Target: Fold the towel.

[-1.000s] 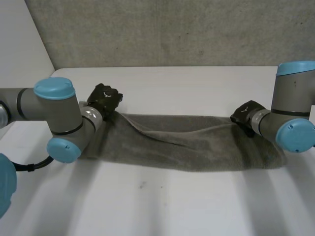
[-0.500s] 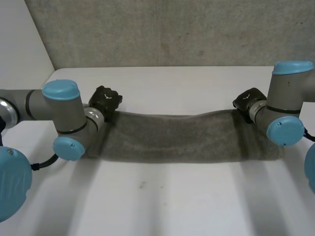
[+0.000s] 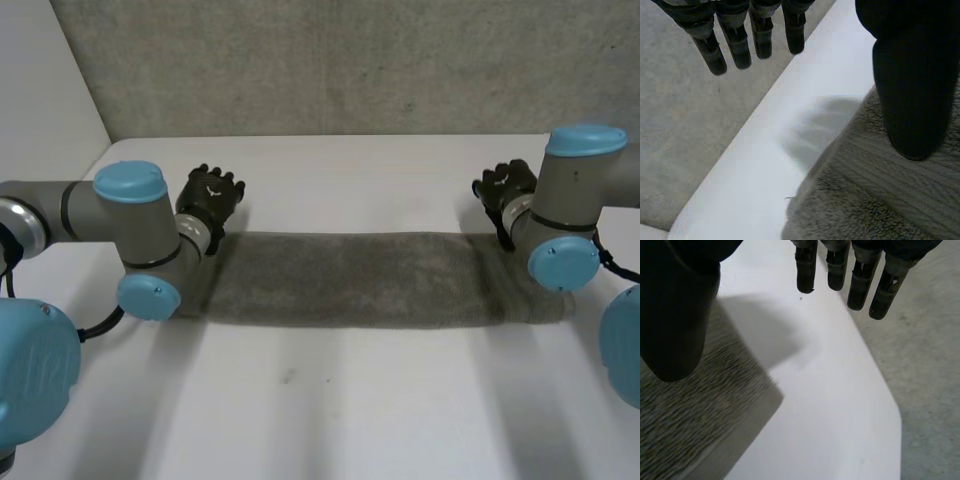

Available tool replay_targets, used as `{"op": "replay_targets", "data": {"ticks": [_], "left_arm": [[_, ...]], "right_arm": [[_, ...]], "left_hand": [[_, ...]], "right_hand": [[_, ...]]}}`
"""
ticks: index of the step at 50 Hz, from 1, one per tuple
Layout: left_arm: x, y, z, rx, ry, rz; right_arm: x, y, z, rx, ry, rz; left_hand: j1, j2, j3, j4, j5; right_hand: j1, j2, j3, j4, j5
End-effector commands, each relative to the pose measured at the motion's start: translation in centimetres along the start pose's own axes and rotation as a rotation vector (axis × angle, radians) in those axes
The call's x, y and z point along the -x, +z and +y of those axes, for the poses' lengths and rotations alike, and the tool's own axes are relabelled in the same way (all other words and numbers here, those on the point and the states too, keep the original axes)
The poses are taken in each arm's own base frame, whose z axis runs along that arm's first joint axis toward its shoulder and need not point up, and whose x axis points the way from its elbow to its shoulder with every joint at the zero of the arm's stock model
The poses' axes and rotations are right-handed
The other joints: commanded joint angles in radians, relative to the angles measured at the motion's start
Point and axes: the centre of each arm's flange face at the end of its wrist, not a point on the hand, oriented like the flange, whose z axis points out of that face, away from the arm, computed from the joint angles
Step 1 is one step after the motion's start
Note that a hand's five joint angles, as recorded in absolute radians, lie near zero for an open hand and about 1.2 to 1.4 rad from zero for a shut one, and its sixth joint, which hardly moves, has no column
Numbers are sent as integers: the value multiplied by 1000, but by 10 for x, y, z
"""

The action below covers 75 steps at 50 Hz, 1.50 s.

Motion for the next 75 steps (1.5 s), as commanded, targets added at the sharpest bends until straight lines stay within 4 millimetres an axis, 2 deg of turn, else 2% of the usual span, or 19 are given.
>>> {"op": "replay_targets", "data": {"ticks": [1,5,7,11,13,19,24,33,41,54,56,57,59,65,67,68,70,73,75], "left_arm": [[25,-12,-26,-20,-12,-83],[33,-25,-37,-27,-18,-89],[37,-42,-43,-21,-39,-81],[39,-63,-46,-10,-86,-68],[41,-82,-45,5,-154,-61],[41,-108,-43,17,-275,-54],[34,-132,-38,27,-395,-10],[30,-143,-39,26,-437,13],[28,-144,-40,23,-437,18],[25,-145,-38,9,-436,15],[24,-145,-38,10,-435,20],[24,-145,-38,10,-435,20],[23,-146,-38,9,-435,22],[24,-145,-38,10,-434,20],[24,-145,-38,10,-434,20],[24,-145,-38,10,-434,20],[24,-146,-38,10,-433,19],[24,-146,-38,10,-433,19],[26,-146,-40,4,-433,15]], "right_arm": [[-35,-21,-38,-98,144,71],[-50,-36,-46,-110,185,83],[-59,-57,-50,-103,207,82],[-62,-76,-44,-88,213,52],[-62,-92,-32,-67,223,18],[-58,-113,-6,-6,263,-30],[-40,-128,30,67,326,-69],[-22,-132,58,51,342,-88],[-8,-119,72,13,335,-102],[2,-105,88,42,295,-113],[2,-103,91,51,272,-113],[2,-103,91,51,272,-113],[-3,-98,97,66,259,-93],[-25,-94,107,117,234,-8],[-51,-93,118,166,206,84],[-51,-93,118,166,206,84],[-84,-93,125,185,164,173],[-99,-93,130,196,137,209],[-126,-94,137,230,86,260]], "left_hand": [[-57,-54,-55,-56,-68],[-57,-54,-55,-56,-68],[-54,-51,-52,-53,-65],[-54,-51,-52,-53,-65],[-48,-46,-46,-47,-59],[-48,-46,-46,-47,-59],[-45,-43,-43,-44,-56],[-42,-40,-40,-41,-53],[-39,-37,-37,-38,-51],[-39,-37,-37,-38,-51],[-39,-37,-37,-38,-51],[-39,-37,-37,-38,-51],[-39,-37,-37,-38,-51],[-39,-37,-37,-38,-51],[-42,-40,-40,-41,-53],[-42,-40,-40,-41,-53],[-42,-40,-40,-41,-53],[-42,-40,-40,-41,-53],[-42,-40,-40,-41,-53]], "right_hand": [[-73,-73,-71,-86,-61],[-73,-73,-71,-86,-61],[-73,-73,-71,-86,-61],[-73,-73,-71,-86,-61],[-52,-51,-50,-64,-40],[-16,-15,-14,-28,-3],[2,2,4,-11,14],[102,102,104,89,114],[184,184,186,171,196],[604,604,606,591,616],[910,911,913,898,923],[912,912,914,899,924],[1148,1149,1150,1135,1160],[1149,1149,1151,1136,1161],[1149,1149,1151,1136,1161],[1149,1149,1151,1136,1161],[1149,1149,1151,1136,1161],[1149,1149,1151,1136,1161],[1149,1149,1151,1136,1161]]}}
